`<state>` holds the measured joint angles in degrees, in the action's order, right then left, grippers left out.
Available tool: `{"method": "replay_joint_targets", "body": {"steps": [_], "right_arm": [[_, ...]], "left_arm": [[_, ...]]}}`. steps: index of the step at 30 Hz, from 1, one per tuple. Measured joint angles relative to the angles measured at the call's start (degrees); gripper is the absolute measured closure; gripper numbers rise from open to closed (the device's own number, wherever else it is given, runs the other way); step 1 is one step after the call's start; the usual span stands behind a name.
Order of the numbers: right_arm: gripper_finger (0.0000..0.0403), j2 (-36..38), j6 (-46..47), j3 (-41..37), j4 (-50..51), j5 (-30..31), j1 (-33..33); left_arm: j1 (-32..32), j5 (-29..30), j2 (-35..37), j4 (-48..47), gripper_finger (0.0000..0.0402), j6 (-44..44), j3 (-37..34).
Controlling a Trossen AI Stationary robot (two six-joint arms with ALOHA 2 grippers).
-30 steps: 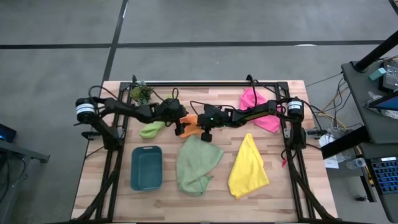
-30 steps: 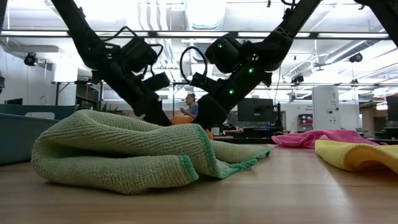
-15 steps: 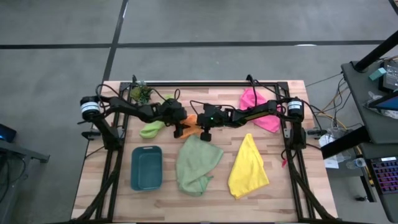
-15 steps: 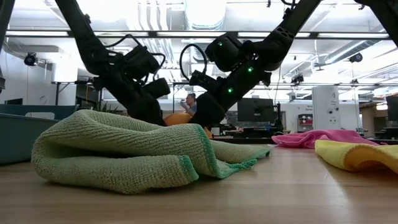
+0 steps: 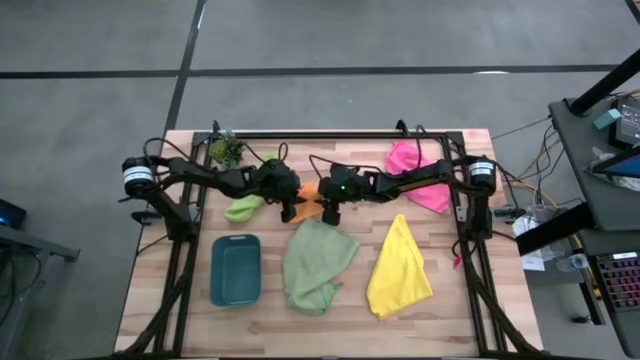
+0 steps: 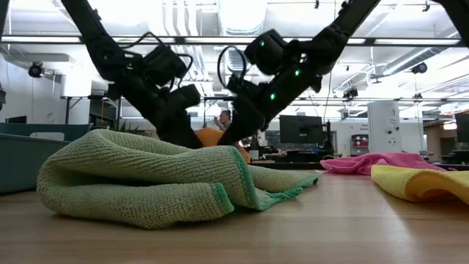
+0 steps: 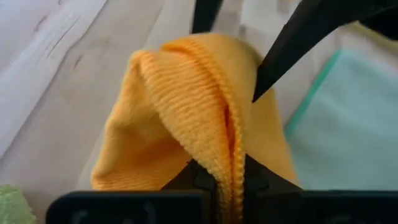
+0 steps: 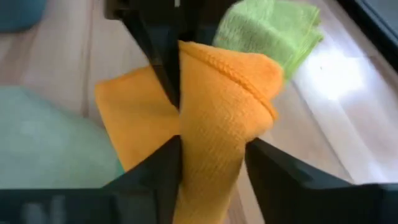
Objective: Fold microfiber towels
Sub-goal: Fold the orange microfiber cloth
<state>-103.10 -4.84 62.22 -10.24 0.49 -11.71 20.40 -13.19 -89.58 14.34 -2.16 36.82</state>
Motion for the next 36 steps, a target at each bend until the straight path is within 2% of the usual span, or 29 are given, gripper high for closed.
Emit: {"method": "replay_joint_targets", "body": {"steps": [4, 9, 14, 19, 23, 32, 36], "right_arm": [[0.0195, 4.7, 1.4, 0.0, 4.6, 0.1, -0.7], [0.0170, 11.7, 2.3, -0.3, 8.9, 0.2, -1.0], [0.0163, 18.0, 3.0, -0.7, 12.7, 0.2, -0.9], [0.0170, 22.4, 3.5, -2.7, 13.8, 0.2, -0.9], [0.0172, 24.2, 5.3, -5.5, 12.9, 0.1, -0.9], [0.0170, 23.9, 8.4, -10.1, 9.7, -0.4, -0.6], [0.0170, 23.3, 8.9, -11.3, 7.8, -0.4, -0.6]], "left_arm": [[-1.7, 0.5, 5.3, -2.9, 0.0400, -5.3, 0.0], [-5.6, 5.1, 13.7, -6.6, 0.0401, -10.8, 0.1], [-11.2, 9.5, 22.1, -10.4, 0.0401, -16.2, 0.9], [-17.4, 17.8, 28.5, -13.0, 0.0401, -18.5, 1.3], [-19.4, 24.0, 29.6, -14.0, 0.0401, -18.5, 1.0], [-19.5, 24.3, 29.7, -13.3, 0.0401, -15.9, 3.4], [-19.1, 27.8, 28.4, -11.2, 0.0401, -13.4, 3.8]]}}
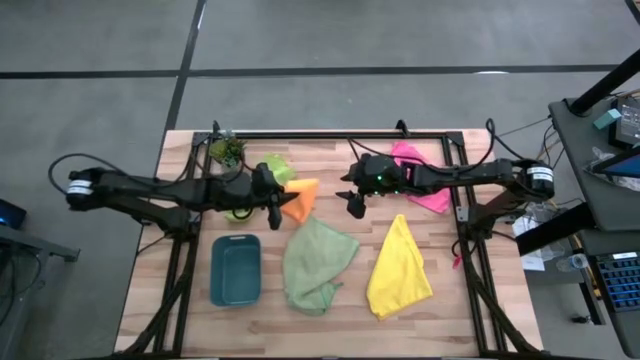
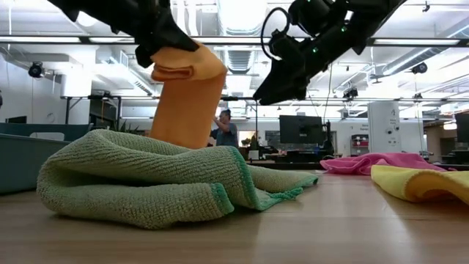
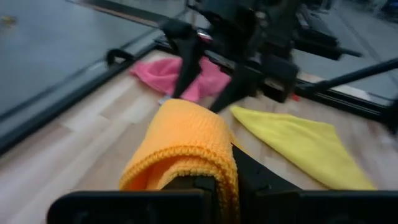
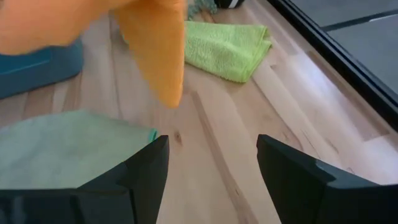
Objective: Fold microfiber towels
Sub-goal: Fold the orange microfiber cloth
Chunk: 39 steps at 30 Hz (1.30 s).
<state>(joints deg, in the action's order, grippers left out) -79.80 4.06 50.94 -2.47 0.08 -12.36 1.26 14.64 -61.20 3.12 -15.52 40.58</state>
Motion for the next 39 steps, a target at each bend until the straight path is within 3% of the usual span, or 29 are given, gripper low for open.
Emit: {"method": "replay_joint_targets", "body": {"steps": [8, 13, 24, 34, 39], "right_arm": [[0.0170, -0.1, 0.4, -2.5, -8.2, -1.2, 0.4], [0.0170, -0.1, -10.6, -6.6, -17.6, -2.3, 3.5], [0.0181, -4.1, -45.3, -12.2, -40.3, 20.1, 14.7], [0.0181, -12.3, -64.4, -5.3, -43.5, 26.1, 15.8], [0.0182, -14.4, -67.1, -2.7, -45.0, 25.9, 15.8]], "left_arm": [[3.1, 2.2, -4.8, 7.7, 0.0401, 1.3, 0.0], [5.5, 2.3, -8.3, 11.2, 0.0402, -0.9, 0.0], [7.2, -0.2, -8.8, 13.2, 0.0402, -12.9, 0.0], [7.1, -4.8, -8.0, 14.1, 0.0402, -18.8, 0.0], [7.1, -5.4, -8.0, 13.9, 0.0402, -19.1, 0.0]]}}
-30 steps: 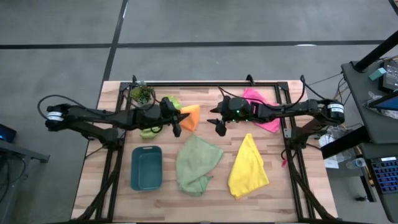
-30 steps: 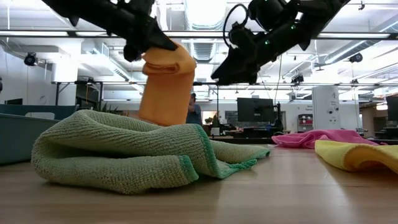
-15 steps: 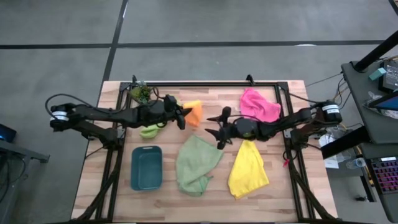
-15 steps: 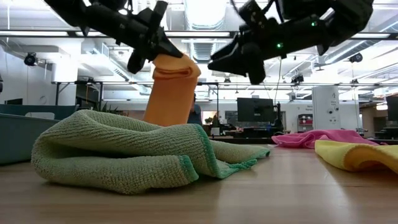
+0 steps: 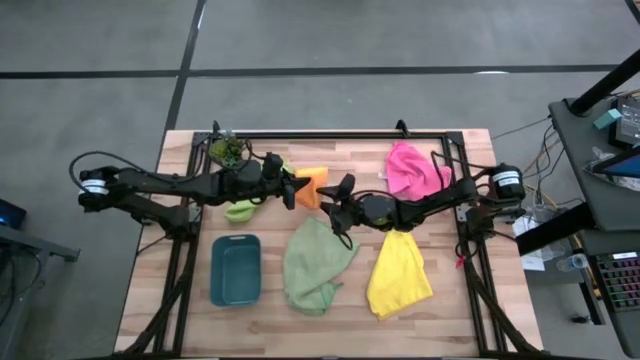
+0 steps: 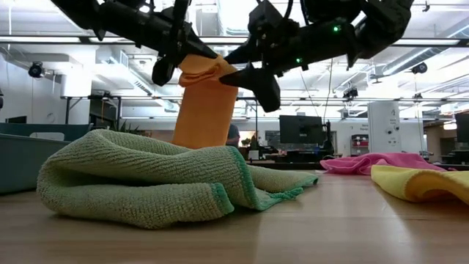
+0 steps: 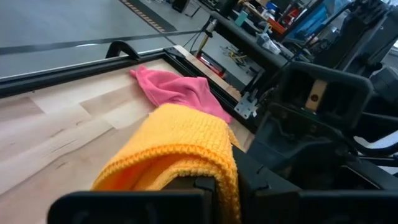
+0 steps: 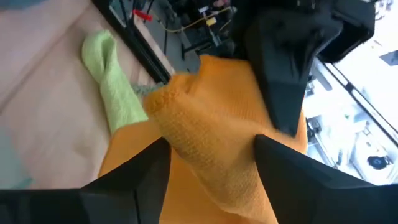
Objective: Fold microfiber towels
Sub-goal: Fold the orange microfiber cloth
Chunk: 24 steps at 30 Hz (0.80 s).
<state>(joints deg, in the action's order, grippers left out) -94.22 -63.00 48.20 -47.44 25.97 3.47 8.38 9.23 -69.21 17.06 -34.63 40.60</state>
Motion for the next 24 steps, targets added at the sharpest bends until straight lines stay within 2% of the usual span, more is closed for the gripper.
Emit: {"method": "replay_joint_targets", "body": {"steps": [3, 5, 14, 20, 24], "right_arm": [[0.0196, 0.1, -0.1, 0.6, -1.0, -0.9, 0.0], [0.0219, 0.4, 0.0, 0.6, -1.0, -1.2, 0.0], [0.0383, 0.6, 0.6, 0.6, -0.7, -2.4, -0.1], [0.0392, 1.4, 7.1, 1.7, -0.2, -2.5, -0.1], [0.0393, 3.7, 13.5, 4.8, 7.7, -4.9, -0.2]], "left_arm": [[0.0, 0.0, 0.0, 0.0, 0.0402, 0.0, 0.0], [0.1, 0.0, 0.0, 0.0, 0.0402, 0.3, 0.0], [0.6, -0.2, 0.0, 0.0, 0.0398, -1.9, 0.0], [2.0, -1.2, 0.9, 0.0, 0.0343, -2.5, 0.0], [3.8, -3.5, 1.9, -0.3, 0.0287, -2.1, 0.0]]}}
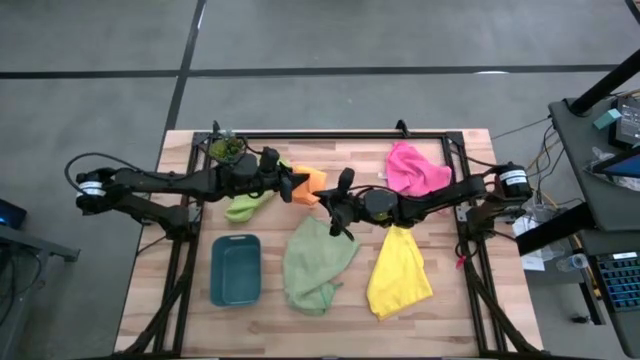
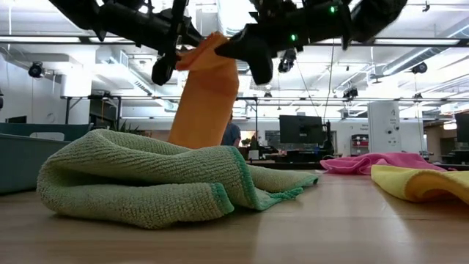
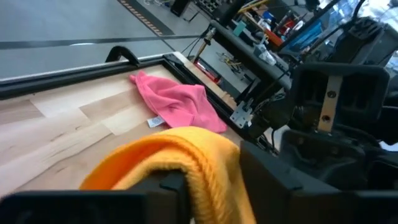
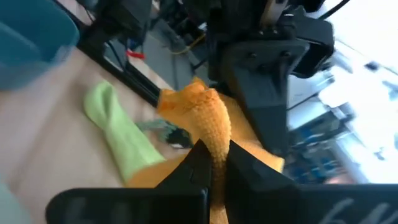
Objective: Fold microfiber towels
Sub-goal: Fold the orange microfiber cloth
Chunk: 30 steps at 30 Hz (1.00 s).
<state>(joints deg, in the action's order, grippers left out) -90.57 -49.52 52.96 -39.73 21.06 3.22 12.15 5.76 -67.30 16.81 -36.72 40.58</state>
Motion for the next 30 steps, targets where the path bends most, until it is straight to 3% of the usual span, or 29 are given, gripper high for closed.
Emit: {"method": "replay_joint_targets", "body": {"steps": [5, 9, 16, 21, 24, 30], "right_arm": [[0.0393, 2.9, 11.6, 8.0, 18.2, -3.6, -1.0], [0.0394, 3.3, 24.1, 16.1, 34.6, -12.7, -4.4], [0.0394, 3.3, 34.4, 19.3, 39.6, -34.1, -11.3], [0.0394, 3.4, 33.9, 19.6, 39.6, -35.5, -12.1], [0.0394, 3.4, 33.2, 19.6, 39.7, -35.7, -12.0], [0.0394, 3.4, 33.2, 19.6, 39.9, -35.8, -12.0]], "left_arm": [[2.8, -1.2, 2.3, -5.4, 0.0232, 1.5, 0.0], [4.0, -1.7, 4.1, -9.5, 0.0209, 3.6, 0.0], [5.1, -2.6, 6.4, -10.4, 0.0200, 7.8, 0.0], [5.5, -2.9, 7.9, -10.4, 0.0200, 7.2, 0.0], [5.5, -7.0, 8.4, -9.7, 0.0197, 7.2, 0.0], [5.5, -11.3, 9.1, -10.4, 0.0153, 7.4, -0.1]]}}
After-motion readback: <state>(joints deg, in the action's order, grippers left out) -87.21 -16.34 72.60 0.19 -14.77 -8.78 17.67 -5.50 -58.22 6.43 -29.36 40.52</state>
